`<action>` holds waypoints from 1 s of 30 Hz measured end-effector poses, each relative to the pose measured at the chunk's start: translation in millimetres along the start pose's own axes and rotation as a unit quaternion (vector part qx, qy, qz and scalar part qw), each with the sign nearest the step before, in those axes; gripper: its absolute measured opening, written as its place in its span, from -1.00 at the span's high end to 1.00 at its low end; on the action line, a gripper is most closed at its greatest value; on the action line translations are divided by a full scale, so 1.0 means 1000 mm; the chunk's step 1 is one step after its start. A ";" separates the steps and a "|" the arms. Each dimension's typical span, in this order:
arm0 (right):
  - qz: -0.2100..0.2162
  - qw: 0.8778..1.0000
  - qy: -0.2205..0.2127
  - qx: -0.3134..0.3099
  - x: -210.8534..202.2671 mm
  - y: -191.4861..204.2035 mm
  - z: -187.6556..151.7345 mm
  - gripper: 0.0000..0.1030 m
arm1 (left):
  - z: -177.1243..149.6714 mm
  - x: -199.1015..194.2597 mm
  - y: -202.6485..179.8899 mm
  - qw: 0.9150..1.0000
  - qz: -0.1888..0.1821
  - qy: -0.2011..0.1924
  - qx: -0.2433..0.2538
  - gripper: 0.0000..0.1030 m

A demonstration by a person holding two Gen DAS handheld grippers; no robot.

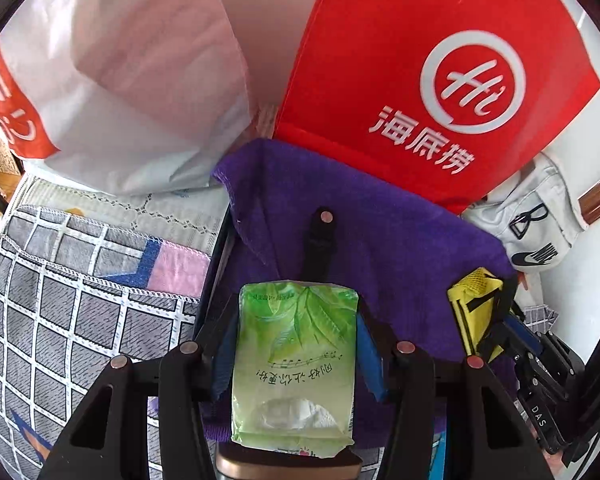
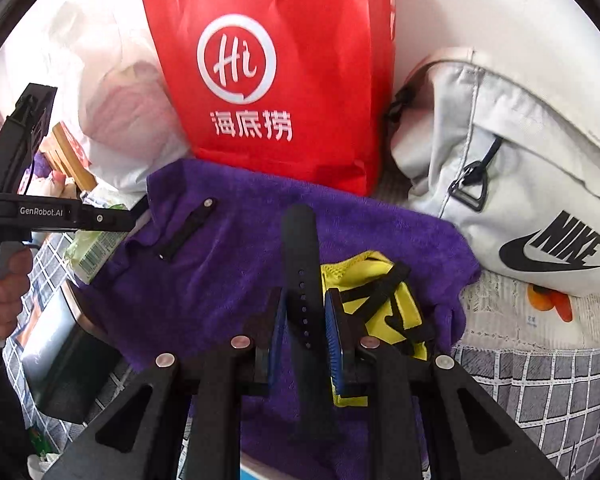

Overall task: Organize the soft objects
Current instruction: 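Open the right tool over the purple towel while the left tool releases the tissue pack there, then move both tools back over the pile of items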

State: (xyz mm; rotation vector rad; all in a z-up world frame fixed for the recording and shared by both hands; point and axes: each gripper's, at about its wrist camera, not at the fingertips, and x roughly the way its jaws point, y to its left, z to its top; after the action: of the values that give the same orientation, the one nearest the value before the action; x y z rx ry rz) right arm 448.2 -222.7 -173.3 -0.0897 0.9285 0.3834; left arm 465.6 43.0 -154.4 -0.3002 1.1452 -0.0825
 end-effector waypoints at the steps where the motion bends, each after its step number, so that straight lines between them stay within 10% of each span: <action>1: -0.002 1.000 0.005 0.000 0.004 0.000 -0.001 0.68 | 0.000 0.003 0.000 1.000 0.002 0.004 0.001 0.03; 14: 0.001 1.000 0.029 0.010 0.015 -0.004 -0.003 0.69 | -0.001 0.033 -0.003 0.999 0.001 0.034 0.002 0.00; 16: 0.002 1.000 0.024 0.013 0.013 -0.005 -0.003 0.68 | -0.002 0.033 -0.002 0.999 -0.008 0.035 -0.001 -0.26; 21: -0.003 1.000 0.018 0.020 0.006 -0.005 -0.001 0.08 | -0.004 0.026 -0.007 1.000 -0.001 0.027 0.009 -0.36; 30: -0.033 0.999 0.028 0.022 -0.015 0.003 -0.007 -0.03 | -0.019 -0.025 -0.012 1.000 0.017 0.002 0.016 -0.36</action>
State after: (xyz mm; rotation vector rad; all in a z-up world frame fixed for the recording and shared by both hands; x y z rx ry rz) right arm 433.7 -225.8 -165.3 -0.0914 0.9863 0.3007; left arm 439.2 33.2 -135.9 -0.2522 1.1505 -0.0722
